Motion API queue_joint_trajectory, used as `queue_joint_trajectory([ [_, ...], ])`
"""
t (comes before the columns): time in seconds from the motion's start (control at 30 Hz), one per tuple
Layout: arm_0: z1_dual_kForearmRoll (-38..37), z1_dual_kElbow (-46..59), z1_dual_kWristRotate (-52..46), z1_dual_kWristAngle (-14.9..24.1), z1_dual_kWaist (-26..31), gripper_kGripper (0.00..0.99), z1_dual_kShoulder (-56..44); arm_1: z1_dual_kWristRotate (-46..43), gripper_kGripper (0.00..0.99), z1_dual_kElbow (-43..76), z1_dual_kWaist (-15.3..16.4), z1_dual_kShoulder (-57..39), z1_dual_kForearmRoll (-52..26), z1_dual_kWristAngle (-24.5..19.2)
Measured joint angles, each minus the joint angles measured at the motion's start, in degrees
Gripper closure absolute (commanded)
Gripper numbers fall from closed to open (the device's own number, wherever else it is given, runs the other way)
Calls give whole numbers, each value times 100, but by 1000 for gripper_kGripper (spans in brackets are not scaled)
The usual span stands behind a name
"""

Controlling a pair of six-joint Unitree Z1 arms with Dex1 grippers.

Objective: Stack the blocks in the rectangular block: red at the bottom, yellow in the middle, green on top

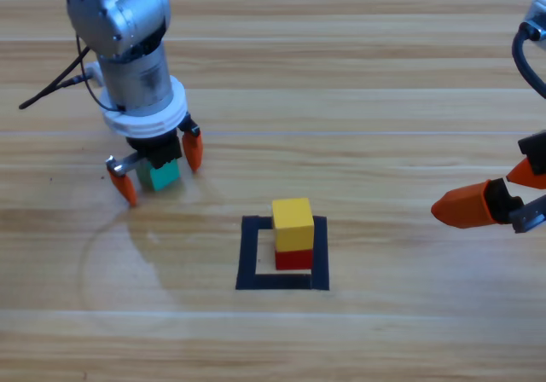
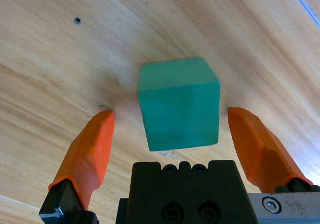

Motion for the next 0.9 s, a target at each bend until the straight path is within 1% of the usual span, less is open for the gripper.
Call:
queue_joint_trajectory([
  [0.27, -49, 0, 6, -38, 58, 33, 0, 0, 1, 0, 0, 0, 0, 0],
  [0.33, -65, 0, 8, -38, 62, 62, 0, 0, 1, 0, 0, 0, 0, 0],
  [0.47, -68, 1, 32, -38, 79, 165, 0, 0, 1, 0, 0, 0, 0, 0],
  [0.57, -68, 9, 69, -38, 99, 226, -1, 0, 1, 0, 0, 0, 0, 0],
  [0.6, -71, 9, 77, -38, 102, 229, -1, 0, 1, 0, 0, 0, 0, 0],
  [0.67, -86, 9, 88, -38, 106, 281, -1, 0, 1, 0, 0, 0, 0, 0],
  [0.77, -89, 9, 89, -36, 108, 442, -1, 0, 1, 0, 0, 0, 0, 0],
  [0.8, -90, 9, 94, -1, 108, 551, -1, 0, 1, 0, 0, 0, 0, 0],
  [0.83, -91, 9, 95, 22, 108, 634, -1, 0, 1, 0, 0, 0, 0, 0],
  [0.87, -91, 9, 103, 41, 108, 751, -1, 0, 1, 0, 0, 0, 0, 0],
  [0.9, -91, 9, 152, 90, 108, 832, -1, 0, 1, 0, 0, 0, 0, 0],
])
